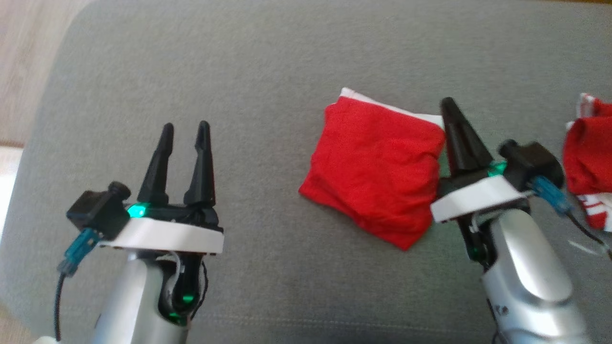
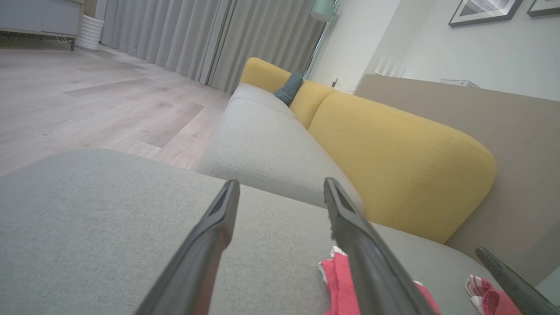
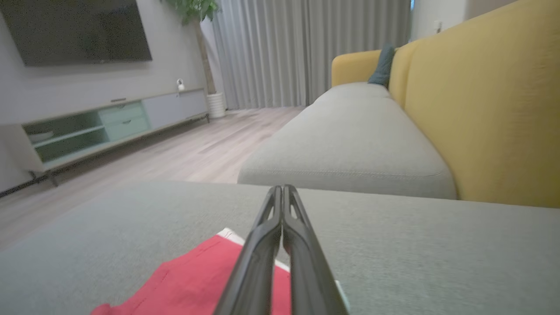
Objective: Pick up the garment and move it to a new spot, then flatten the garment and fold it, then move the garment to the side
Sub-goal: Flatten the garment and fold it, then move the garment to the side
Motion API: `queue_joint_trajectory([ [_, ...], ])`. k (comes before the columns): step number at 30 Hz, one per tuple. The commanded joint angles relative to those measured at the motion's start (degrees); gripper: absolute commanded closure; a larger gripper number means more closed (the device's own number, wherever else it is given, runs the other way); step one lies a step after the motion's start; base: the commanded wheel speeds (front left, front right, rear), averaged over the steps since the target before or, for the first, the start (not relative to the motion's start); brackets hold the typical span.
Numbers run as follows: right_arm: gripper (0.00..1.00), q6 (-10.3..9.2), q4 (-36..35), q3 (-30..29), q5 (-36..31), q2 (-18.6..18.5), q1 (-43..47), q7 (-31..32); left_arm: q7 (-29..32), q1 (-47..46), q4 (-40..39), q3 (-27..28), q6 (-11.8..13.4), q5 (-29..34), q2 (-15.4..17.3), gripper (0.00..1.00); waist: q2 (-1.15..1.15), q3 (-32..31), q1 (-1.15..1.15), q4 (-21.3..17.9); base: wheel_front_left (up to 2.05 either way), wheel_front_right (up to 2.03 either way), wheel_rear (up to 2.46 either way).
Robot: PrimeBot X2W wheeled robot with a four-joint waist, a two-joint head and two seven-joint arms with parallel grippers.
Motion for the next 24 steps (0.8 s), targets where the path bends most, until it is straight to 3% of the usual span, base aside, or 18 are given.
queue_joint_trajectory([
  [1, 1.00, -0.04, -2.93, 0.24, 0.85, 0.86, 0.56, -0.36, -0.29, -0.35, -2.27, 2.37, -0.17, 0.50, 0.54, 0.00, 0.00, -2.24, 0.00, -2.20, 0.00, 0.00, 0.00],
  [9, 1.00, -0.04, -11.12, -4.05, 2.23, 0.86, 7.03, -0.37, -0.29, 1.28, -3.36, 3.91, -0.06, 0.60, 0.54, 0.00, 0.00, -5.31, 0.00, -5.49, 0.00, 0.00, 0.00],
  [10, 0.83, -0.04, -11.80, -4.64, 2.12, 0.86, 7.71, -0.37, -0.29, 1.41, -3.44, 3.83, -0.01, 0.61, 0.54, 0.00, 0.00, -5.54, 0.00, -5.65, 0.00, 0.00, 0.00],
  [12, 0.00, -0.04, -12.80, -5.24, 2.09, 0.86, 9.06, -0.37, -0.29, 1.81, -3.43, 3.36, -0.13, 0.88, 0.54, 0.00, 0.00, -5.99, 0.00, -5.97, 0.00, 0.00, 0.00],
  [24, 0.00, -0.04, -13.43, -5.12, 4.17, 0.86, 15.70, -0.37, -0.29, 4.63, -2.55, 1.86, 0.28, 1.72, 0.54, 0.00, 0.00, -7.89, 0.00, -6.79, 0.00, 0.00, 0.00],
])
